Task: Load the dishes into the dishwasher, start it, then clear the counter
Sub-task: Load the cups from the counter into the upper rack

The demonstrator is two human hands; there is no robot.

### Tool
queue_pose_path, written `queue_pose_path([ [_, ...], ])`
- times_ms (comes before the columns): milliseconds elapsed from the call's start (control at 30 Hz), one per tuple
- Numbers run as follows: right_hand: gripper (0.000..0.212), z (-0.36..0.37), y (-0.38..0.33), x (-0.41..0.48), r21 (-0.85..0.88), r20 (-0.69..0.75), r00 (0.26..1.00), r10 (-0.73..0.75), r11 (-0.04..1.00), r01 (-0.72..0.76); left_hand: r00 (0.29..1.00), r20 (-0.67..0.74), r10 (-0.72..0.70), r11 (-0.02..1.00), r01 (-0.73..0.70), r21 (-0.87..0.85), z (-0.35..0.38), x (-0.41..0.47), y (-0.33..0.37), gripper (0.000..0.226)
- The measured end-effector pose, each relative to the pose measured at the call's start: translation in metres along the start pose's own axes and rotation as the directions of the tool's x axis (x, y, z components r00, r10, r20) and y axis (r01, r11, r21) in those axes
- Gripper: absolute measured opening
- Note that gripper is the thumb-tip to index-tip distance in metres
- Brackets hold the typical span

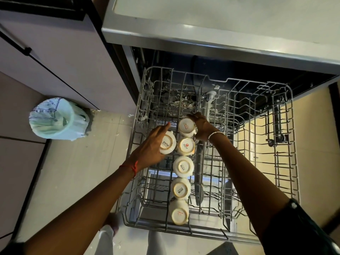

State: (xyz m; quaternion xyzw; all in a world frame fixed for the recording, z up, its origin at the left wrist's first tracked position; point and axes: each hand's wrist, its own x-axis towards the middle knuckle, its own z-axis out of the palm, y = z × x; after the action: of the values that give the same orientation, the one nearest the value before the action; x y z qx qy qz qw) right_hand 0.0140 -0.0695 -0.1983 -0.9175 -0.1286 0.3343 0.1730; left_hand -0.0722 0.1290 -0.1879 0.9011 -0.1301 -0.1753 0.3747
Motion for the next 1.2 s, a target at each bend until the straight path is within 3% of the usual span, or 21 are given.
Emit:
queue_pose_path([
  [267, 0.078, -0.005, -0.002, -0.003, 0.011, -0.045, 0.998, -0.051, 0.999, 0.051, 1.000, -0.005, 0.001, 0.999, -0.001, -0.048, 0.001, 0.003, -0.002, 0.106],
  [367, 0.080, -0.008, -0.005, -0.001, 0.129, -0.098, 0.988, -0.118, 0.983, 0.131, 1.000, -0.020, -0.020, 0.995, 0.017, -0.102, 0.000, 0.005, -0.002, 0.115],
  [533, 0.078, -0.012, -0.023, -0.012, 0.317, 0.050, 0.952, -0.302, 0.909, 0.272, 0.988, -0.150, -0.040, 0.987, 0.016, -0.158, -0.006, 0.012, -0.002, 0.127],
  [800, 0.076, -0.012, -0.030, -0.008, 0.274, -0.104, 0.904, -0.416, 0.862, 0.428, 0.989, -0.136, -0.064, 0.972, 0.032, -0.231, -0.024, 0.025, 0.007, 0.127],
  [933, 0.077, -0.018, -0.024, 0.000, 0.252, -0.153, 0.925, -0.347, 0.892, 0.376, 0.988, -0.154, -0.034, 0.990, 0.012, -0.141, -0.024, 0.027, -0.001, 0.115],
  [1033, 0.072, -0.024, -0.012, 0.001, 0.422, -0.278, 0.943, -0.184, 0.858, 0.292, 0.963, -0.267, 0.027, 0.995, 0.001, 0.103, -0.027, 0.027, -0.016, 0.103],
  [1100, 0.069, -0.026, -0.007, 0.005, 0.539, -0.376, 0.925, -0.057, 0.799, 0.269, 0.957, -0.284, 0.063, 0.961, 0.019, 0.277, -0.029, 0.022, -0.025, 0.098],
  [1200, 0.074, -0.024, -0.002, 0.017, 0.635, -0.485, 0.864, 0.136, 0.734, 0.241, 0.965, -0.252, 0.077, 0.913, 0.034, 0.407, -0.029, 0.014, -0.034, 0.098],
])
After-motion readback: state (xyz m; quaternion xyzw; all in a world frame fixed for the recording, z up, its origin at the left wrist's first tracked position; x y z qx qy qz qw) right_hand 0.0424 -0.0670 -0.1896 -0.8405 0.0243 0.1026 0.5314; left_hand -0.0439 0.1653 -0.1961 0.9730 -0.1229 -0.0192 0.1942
